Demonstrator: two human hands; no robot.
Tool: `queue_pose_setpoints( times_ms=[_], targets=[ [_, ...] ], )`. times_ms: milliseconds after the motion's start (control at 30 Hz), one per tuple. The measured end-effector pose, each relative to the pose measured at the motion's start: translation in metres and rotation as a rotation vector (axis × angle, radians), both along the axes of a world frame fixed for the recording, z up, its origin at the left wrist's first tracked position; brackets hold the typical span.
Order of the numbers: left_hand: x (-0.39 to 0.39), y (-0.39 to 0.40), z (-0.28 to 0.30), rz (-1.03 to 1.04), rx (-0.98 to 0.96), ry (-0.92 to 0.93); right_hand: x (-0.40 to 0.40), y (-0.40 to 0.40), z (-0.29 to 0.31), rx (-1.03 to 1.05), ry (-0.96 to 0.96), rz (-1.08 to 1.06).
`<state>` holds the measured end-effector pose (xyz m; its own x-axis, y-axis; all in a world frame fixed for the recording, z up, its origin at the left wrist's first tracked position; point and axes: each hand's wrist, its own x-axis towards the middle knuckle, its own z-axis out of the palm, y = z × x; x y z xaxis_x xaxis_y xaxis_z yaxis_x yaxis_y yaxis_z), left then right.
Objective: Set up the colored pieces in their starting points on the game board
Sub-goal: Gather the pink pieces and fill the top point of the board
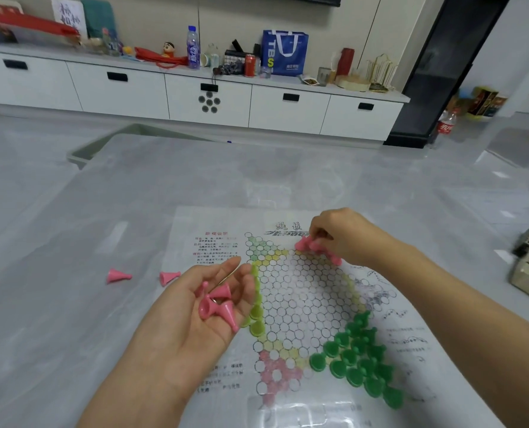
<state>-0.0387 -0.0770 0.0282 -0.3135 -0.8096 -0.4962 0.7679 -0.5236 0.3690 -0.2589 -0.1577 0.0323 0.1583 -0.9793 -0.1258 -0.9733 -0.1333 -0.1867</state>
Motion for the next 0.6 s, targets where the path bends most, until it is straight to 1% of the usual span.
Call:
queue_pose_setpoints(
  times_ms=[133,233,333,600],
  targets=[
    [0.001,-0.001,0.001,0.008,0.006,-0.003,0.003,0.002,0.0,0.009,-0.086,-0.003],
    [0.001,-0.001,0.002,0.01,0.005,-0.005,0.002,0.0,-0.002,0.039,-0.099,0.001],
    [0.001,0.0,0.003,0.008,0.006,-0.001,0.001,-0.002,-0.008,0.055,-0.065,0.023],
    [0.002,-0.001,0.0,0.004,0.012,-0.003,-0.001,-0.004,-0.014,-0.023,-0.005,0.057]
  ],
)
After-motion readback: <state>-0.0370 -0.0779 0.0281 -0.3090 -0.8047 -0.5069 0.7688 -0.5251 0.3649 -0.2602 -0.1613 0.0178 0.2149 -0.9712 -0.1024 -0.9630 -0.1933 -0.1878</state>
